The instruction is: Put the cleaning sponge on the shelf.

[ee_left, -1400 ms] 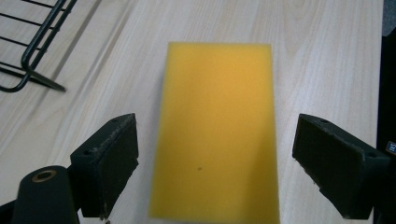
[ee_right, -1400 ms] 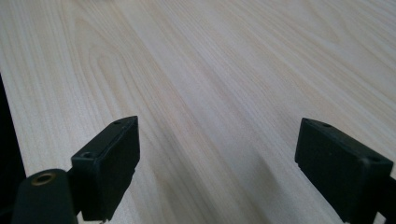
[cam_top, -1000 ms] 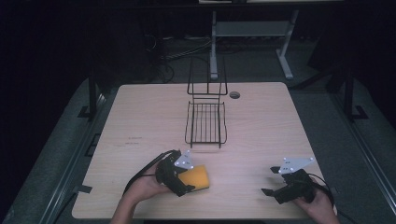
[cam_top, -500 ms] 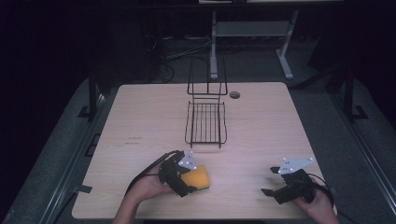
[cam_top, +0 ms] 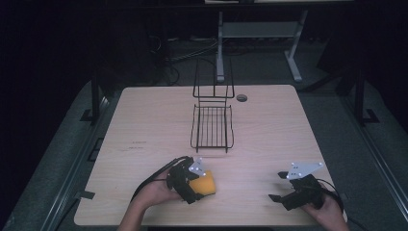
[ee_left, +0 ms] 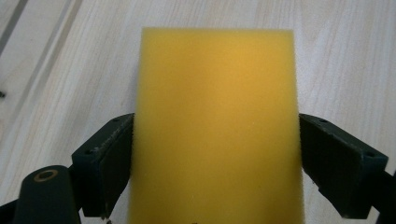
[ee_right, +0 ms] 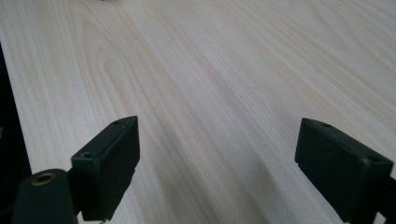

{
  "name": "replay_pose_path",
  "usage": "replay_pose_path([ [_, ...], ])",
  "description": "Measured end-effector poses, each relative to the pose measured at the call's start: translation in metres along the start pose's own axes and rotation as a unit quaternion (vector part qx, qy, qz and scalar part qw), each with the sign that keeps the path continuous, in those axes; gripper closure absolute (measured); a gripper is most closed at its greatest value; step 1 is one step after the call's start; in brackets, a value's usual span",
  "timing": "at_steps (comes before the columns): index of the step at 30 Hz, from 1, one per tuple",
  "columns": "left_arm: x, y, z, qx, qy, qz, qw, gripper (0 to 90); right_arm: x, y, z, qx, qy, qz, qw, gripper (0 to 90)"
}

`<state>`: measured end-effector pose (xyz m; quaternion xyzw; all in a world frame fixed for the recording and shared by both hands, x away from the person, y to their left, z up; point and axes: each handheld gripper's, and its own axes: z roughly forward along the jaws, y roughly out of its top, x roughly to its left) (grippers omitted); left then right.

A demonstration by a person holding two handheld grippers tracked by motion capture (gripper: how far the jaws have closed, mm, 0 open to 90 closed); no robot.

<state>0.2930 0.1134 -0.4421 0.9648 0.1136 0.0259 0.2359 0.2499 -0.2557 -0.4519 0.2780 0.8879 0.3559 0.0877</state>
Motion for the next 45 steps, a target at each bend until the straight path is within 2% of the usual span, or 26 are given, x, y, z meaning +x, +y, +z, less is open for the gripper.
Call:
replay_pose_path([
  [6, 0.001, 0.000, 0.004, 0.018, 0.001, 0.007, 0.9998, 17.3, 0.000, 0.000, 0.000, -0.001, -0.001, -0.002, 1.0000, 13.7],
  [24, 0.002, 0.001, 0.003, 0.018, -0.001, 0.009, 0.9998, 21.8, 0.000, 0.000, -0.002, -0.004, -0.001, 0.000, 1.0000, 13.7],
  [33, 0.003, 0.007, -0.006, 0.007, 0.005, 0.012, 0.9999, 21.9, -0.001, -0.001, -0.001, -0.002, -0.001, -0.001, 1.0000, 13.7],
  [45, 0.013, 0.014, -0.017, -0.005, 0.005, 0.010, 0.9999, 21.9, -0.003, -0.002, -0.001, -0.002, 0.002, 0.004, 1.0000, 13.7],
])
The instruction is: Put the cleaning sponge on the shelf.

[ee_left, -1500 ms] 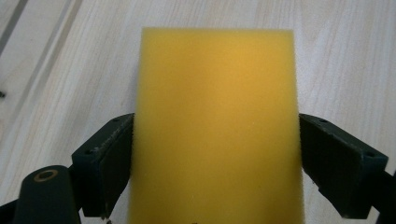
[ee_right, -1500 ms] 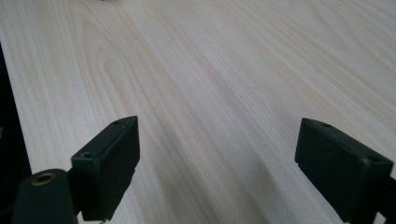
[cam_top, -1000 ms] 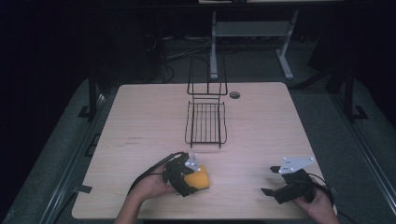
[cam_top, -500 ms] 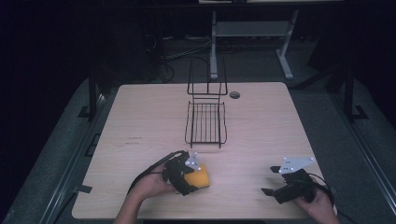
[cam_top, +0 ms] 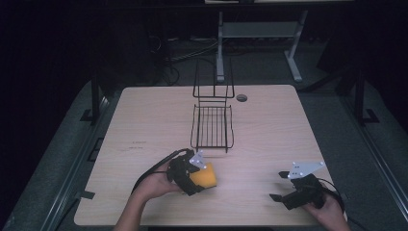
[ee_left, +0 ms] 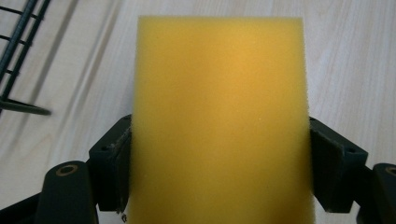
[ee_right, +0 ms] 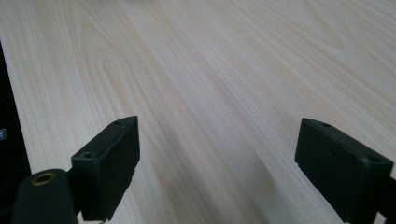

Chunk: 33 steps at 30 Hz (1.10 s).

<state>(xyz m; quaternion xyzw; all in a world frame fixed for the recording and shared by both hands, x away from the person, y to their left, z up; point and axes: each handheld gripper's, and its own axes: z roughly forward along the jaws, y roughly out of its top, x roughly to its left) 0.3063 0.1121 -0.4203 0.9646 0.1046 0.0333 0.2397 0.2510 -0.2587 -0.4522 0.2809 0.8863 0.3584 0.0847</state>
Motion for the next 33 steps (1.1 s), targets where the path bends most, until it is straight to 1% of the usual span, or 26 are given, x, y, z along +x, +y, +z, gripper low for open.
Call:
replay_pose_path([
  [2, 0.002, 0.001, -0.001, -0.003, -0.003, -0.004, 1.0000, 21.9, 0.000, 0.000, 0.001, 0.001, 0.001, -0.001, 1.0000, 13.7],
  [5, 0.004, 0.002, -0.001, 0.000, -0.002, -0.004, 1.0000, 21.9, 0.000, 0.000, 0.001, 0.001, 0.002, 0.000, 1.0000, 13.7],
  [7, 0.005, 0.004, -0.003, 0.000, -0.001, -0.003, 1.0000, 21.8, 0.000, 0.000, 0.001, 0.001, 0.002, 0.000, 1.0000, 13.7],
  [9, 0.008, 0.007, -0.005, 0.001, -0.003, 0.003, 1.0000, 21.8, 0.000, 0.000, 0.001, 0.001, 0.002, 0.000, 1.0000, 13.7],
  [13, 0.010, 0.010, -0.008, -0.008, -0.004, -0.002, 1.0000, 21.8, 0.000, 0.000, 0.002, 0.001, 0.004, 0.000, 1.0000, 13.7],
  [16, 0.013, 0.013, -0.009, -0.009, -0.004, -0.002, 0.9999, 21.8, 0.000, 0.000, 0.002, 0.002, 0.006, 0.000, 1.0000, 13.7],
  [19, 0.015, 0.015, -0.009, -0.008, -0.007, -0.003, 0.9999, 21.8, -0.001, 0.000, 0.002, 0.004, 0.006, -0.002, 1.0000, 13.7],
  [21, 0.017, 0.016, -0.008, -0.010, -0.012, -0.002, 0.9999, 21.8, -0.001, 0.001, 0.003, 0.004, 0.006, -0.004, 1.0000, 13.7],
  [25, 0.021, 0.016, -0.007, -0.010, -0.016, -0.008, 0.9998, 21.8, -0.001, 0.001, 0.003, 0.002, 0.009, -0.004, 1.0000, 13.7],
  [27, 0.023, 0.017, -0.007, -0.007, -0.018, -0.006, 0.9998, 21.8, -0.001, 0.000, 0.003, 0.003, 0.009, -0.001, 1.0000, 13.7],
  [33, 0.028, 0.023, -0.010, -0.008, -0.018, -0.003, 0.9998, 21.8, -0.002, 0.000, 0.002, 0.001, 0.007, -0.001, 1.0000, 13.7],
])
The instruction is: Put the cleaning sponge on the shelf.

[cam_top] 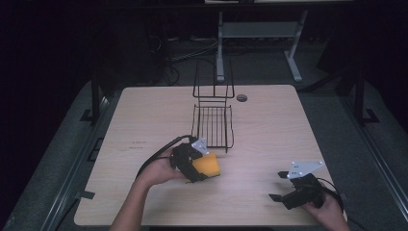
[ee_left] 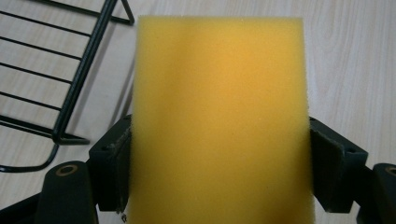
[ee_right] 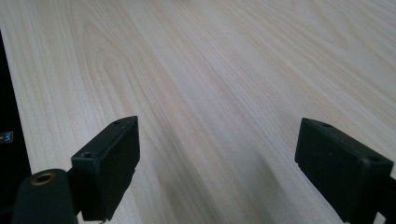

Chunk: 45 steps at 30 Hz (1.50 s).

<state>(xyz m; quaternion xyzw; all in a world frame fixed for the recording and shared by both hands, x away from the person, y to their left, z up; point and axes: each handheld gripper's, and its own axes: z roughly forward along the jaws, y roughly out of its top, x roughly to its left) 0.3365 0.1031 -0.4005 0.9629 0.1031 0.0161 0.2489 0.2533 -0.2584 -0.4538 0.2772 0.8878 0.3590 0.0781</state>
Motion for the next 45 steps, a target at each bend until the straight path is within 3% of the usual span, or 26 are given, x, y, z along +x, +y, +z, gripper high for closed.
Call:
replay_pose_path([
  [11, 0.006, 0.010, -0.004, -0.001, 0.000, 0.008, 1.0000, 21.8, 0.000, -0.001, -0.001, -0.003, 0.000, 0.001, 1.0000, 13.7],
  [32, 0.028, 0.023, -0.011, -0.010, -0.006, 0.002, 0.9999, 21.8, 0.000, 0.000, -0.002, -0.003, -0.003, 0.002, 1.0000, 13.7],
  [45, 0.042, 0.032, -0.010, -0.004, -0.007, 0.011, 0.9999, 21.8, 0.000, 0.000, -0.002, -0.004, -0.003, 0.002, 1.0000, 13.7],
])
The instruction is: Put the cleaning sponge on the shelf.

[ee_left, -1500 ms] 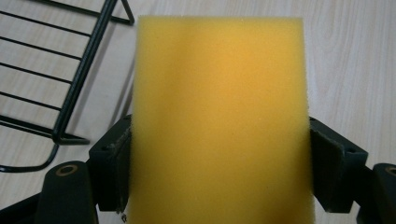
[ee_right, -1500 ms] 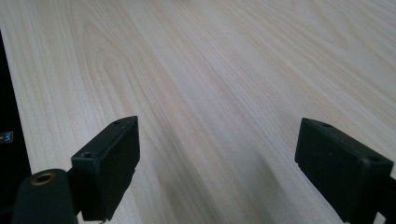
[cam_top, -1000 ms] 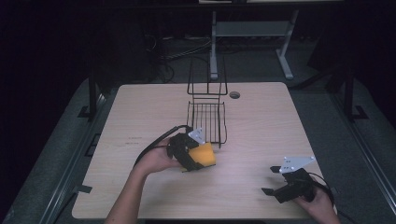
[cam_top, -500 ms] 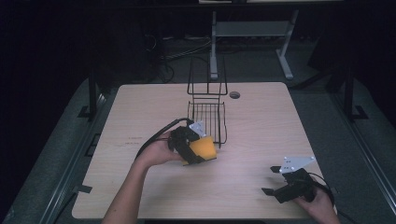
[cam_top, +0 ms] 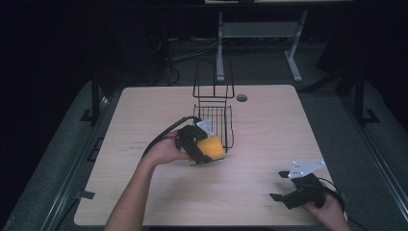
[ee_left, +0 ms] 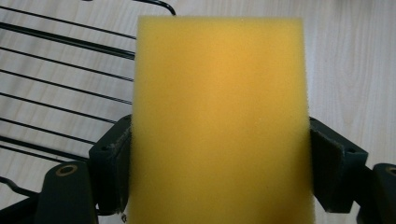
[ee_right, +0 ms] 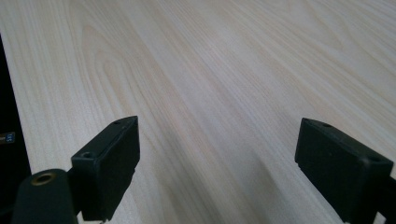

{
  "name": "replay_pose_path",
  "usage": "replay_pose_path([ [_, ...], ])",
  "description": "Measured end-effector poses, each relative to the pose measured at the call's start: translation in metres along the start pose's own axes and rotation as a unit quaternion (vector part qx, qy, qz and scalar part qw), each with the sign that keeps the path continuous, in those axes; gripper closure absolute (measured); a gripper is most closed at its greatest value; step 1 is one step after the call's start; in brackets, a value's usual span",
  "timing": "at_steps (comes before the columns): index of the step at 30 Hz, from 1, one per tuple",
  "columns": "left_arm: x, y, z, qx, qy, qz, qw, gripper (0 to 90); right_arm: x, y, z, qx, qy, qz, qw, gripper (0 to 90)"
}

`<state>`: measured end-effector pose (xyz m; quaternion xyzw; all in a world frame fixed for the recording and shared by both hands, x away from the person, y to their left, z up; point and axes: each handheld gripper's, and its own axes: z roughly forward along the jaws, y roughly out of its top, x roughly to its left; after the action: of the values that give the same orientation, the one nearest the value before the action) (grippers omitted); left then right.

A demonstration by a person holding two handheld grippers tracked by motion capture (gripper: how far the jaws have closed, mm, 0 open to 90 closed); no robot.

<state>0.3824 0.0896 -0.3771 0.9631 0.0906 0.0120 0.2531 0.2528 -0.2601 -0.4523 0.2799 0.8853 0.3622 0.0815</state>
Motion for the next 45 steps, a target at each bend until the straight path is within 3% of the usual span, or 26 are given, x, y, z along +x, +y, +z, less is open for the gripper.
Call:
replay_pose_path([
  [8, 0.008, 0.006, 0.000, -0.011, -0.002, -0.002, 0.9999, 21.8, 0.000, 0.000, -0.001, -0.001, -0.002, 0.000, 1.0000, 13.7],
  [12, 0.013, 0.009, 0.002, -0.005, -0.001, -0.003, 1.0000, 21.8, 0.001, 0.000, -0.001, 0.000, -0.001, 0.000, 1.0000, 13.7],
  [25, 0.028, 0.019, 0.005, -0.001, 0.005, 0.017, 0.9998, 21.9, 0.001, 0.000, -0.001, 0.002, -0.004, -0.002, 1.0000, 13.7],
  [34, 0.038, 0.015, 0.011, -0.008, 0.001, 0.004, 1.0000, 21.9, 0.001, 0.000, -0.001, 0.003, -0.005, -0.003, 1.0000, 13.7],
  [39, 0.040, 0.019, 0.014, 0.014, 0.004, 0.015, 0.9998, 21.9, 0.001, 0.000, 0.000, 0.006, -0.005, -0.005, 1.0000, 13.7],
  [45, 0.045, 0.025, 0.017, 0.011, 0.001, 0.021, 0.9997, 21.9, 0.002, 0.000, 0.000, 0.006, -0.004, -0.002, 1.0000, 13.7],
])
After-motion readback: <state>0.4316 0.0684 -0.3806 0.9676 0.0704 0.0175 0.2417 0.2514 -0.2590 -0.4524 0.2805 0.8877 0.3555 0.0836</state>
